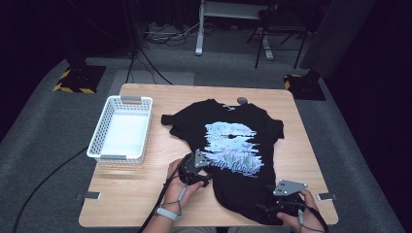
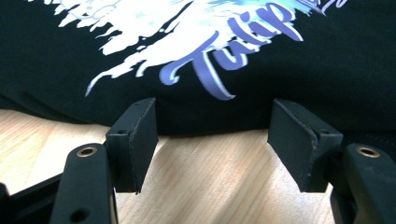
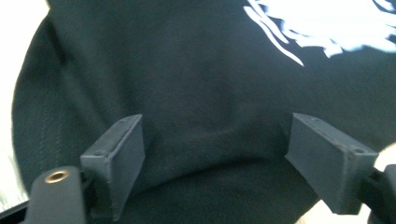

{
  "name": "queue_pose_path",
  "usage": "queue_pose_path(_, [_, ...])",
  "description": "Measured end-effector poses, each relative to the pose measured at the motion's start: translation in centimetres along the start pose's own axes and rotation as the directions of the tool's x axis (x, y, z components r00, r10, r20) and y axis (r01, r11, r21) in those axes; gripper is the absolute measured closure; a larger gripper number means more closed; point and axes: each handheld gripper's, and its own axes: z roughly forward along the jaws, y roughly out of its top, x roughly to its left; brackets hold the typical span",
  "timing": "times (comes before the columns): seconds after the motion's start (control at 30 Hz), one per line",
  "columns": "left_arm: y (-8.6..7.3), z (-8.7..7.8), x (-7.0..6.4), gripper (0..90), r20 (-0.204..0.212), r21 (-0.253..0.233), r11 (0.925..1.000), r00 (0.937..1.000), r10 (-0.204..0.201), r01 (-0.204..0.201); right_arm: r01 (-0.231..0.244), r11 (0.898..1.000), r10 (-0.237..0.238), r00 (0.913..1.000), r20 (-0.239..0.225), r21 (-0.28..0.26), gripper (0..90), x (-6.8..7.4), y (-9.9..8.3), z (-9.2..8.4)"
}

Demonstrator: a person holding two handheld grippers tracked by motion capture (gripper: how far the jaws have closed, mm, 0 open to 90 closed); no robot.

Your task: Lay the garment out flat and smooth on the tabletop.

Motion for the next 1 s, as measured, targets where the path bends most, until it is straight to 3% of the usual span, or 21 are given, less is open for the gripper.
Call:
queue_pose_path(0.1, [-0.3, -0.8, 0.5, 33.5, -0.017, -0.017, 0.9997, 0.9997, -0.017, 0.017, -0.041, 0.999, 0.042, 0.9986, 0.032, -0.019, 20.6, -1.3, -1.0, -0.8])
queue_pose_path(0.2, [-0.8, -1.8, 1.0, 33.3, -0.035, -0.043, 0.9983, 0.9985, -0.042, 0.04, -0.069, 0.997, 0.067, 0.9961, 0.057, 0.027, 22.4, -2.2, -1.5, -1.9])
queue_pose_path(0.27, [-1.1, -2.4, 1.3, 33.3, -0.045, -0.056, 0.9972, 0.9977, -0.052, 0.049, -0.05, 0.998, 0.046, 0.9949, 0.089, 0.042, 22.7, -2.0, -0.9, -2.5])
queue_pose_path(0.37, [-1.5, -3.3, 1.4, 33.3, -0.059, -0.069, 0.9959, 0.9963, -0.062, 0.058, -0.001, 1.0, 0.003, 0.9981, 0.062, -0.025, 21.0, -0.6, 0.8, -2.5])
queue_pose_path(0.43, [-1.8, -3.9, 1.3, 33.3, -0.066, -0.078, 0.9949, 0.9954, -0.069, 0.064, 0.056, 0.997, -0.055, 0.9981, 0.028, -0.045, 20.1, 0.8, 2.2, -1.8])
queue_pose_path(0.47, [-1.8, -3.9, 1.3, 33.3, -0.066, -0.078, 0.9949, 0.9954, -0.069, 0.064, 0.056, 0.997, -0.055, 0.9981, 0.028, -0.045, 20.1, 0.8, 2.2, -1.8])
queue_pose_path(0.5, [-2.2, -4.3, 1.3, 33.3, -0.073, -0.079, 0.9944, 0.9945, -0.076, 0.07, 0.115, 0.992, -0.115, 0.9933, -0.001, -0.05, 19.2, 2.1, 3.5, -0.7])
queue_pose_path(0.57, [-2.7, -4.7, 1.4, 33.3, -0.078, -0.081, 0.9937, 0.9935, -0.083, 0.077, 0.159, 0.986, -0.16, 0.9867, -0.027, -0.043, 18.6, 2.9, 4.4, 0.7])
queue_pose_path(0.67, [-3.4, -5.3, 1.6, 33.3, -0.087, -0.082, 0.9925, 0.9914, -0.098, 0.091, 0.188, 0.982, -0.188, 0.9812, -0.045, -0.005, 18.3, 3.4, 5.0, 2.7])
queue_pose_path(0.77, [-3.9, -5.6, 1.8, 33.3, -0.089, -0.082, 0.9907, 0.9893, -0.116, 0.109, 0.167, 0.986, -0.165, 0.9845, -0.058, 0.028, 19.3, 2.8, 5.1, 4.1])
queue_pose_path(0.8, [-4.1, -5.7, 1.8, 33.4, -0.091, -0.082, 0.9907, 0.9891, -0.116, 0.109, 0.141, 0.99, -0.138, 0.9868, -0.085, 0.026, 24.7, 2.5, 5.1, 4.3])
queue_pose_path(0.83, [-4.2, -5.8, 1.8, 33.4, -0.093, -0.08, 0.9904, 0.9884, -0.12, 0.113, 0.134, 0.991, -0.131, 0.9857, -0.105, 0.02, 35.8, 2.3, 5.2, 4.2])
queue_pose_path(0.87, [-4.2, -5.8, 1.8, 33.5, -0.093, -0.08, 0.9904, 0.9884, -0.12, 0.113, 0.134, 0.991, -0.131, 0.9857, -0.105, 0.02, 35.8, 2.3, 5.2, 4.2])
queue_pose_path(0.9, [-4.3, -5.8, 1.9, 33.7, -0.091, -0.079, 0.9901, 0.9882, -0.123, 0.116, 0.156, 0.987, -0.15, 0.9803, -0.128, 0.038, 66.4, 2.1, 5.6, 3.8])
queue_pose_path(0.97, [-4.3, -5.7, 1.8, 33.9, -0.091, -0.077, 0.9905, 0.9885, -0.121, 0.114, 0.177, 0.981, -0.166, 0.9765, -0.137, 0.076, 81.1, 2.2, 6.0, 3.5])
queue_pose_path(1.0, [-4.3, -5.7, 1.8, 34.0, -0.089, -0.076, 0.9905, 0.9886, -0.121, 0.115, 0.183, 0.979, -0.169, 0.9755, -0.14, 0.088, 82.9, 2.3, 6.3, 3.4])
